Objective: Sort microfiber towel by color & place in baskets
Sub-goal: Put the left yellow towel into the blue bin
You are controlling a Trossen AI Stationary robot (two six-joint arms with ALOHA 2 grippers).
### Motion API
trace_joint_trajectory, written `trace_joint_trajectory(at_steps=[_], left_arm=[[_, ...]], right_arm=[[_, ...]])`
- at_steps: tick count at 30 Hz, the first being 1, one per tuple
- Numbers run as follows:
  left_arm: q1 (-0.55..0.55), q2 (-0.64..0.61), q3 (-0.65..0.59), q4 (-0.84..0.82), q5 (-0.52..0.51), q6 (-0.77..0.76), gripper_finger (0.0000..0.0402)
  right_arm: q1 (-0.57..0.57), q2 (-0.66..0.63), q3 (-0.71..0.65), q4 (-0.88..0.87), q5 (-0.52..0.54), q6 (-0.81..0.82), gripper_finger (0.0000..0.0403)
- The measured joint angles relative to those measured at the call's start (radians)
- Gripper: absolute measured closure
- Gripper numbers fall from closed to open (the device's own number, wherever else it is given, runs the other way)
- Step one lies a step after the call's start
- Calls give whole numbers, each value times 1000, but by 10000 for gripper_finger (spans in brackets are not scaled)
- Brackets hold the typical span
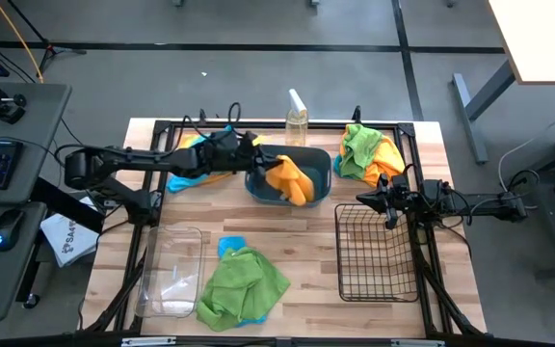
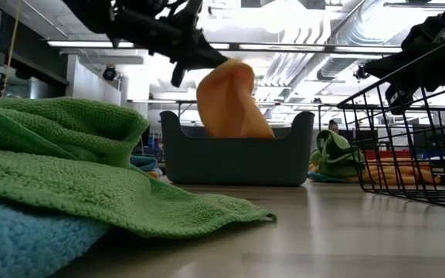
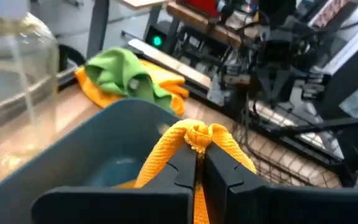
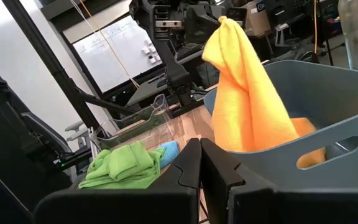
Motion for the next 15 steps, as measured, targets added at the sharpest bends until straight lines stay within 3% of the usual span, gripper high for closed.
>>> trace_joint_trajectory(at_steps=[8,15], left_arm=[[49,-3,56,-150,26,135,396],[65,-2,185,-408,25,328,313]], right_arm=[[0,0,0,0,0,0,402],[0,0,0,0,0,-2,402]])
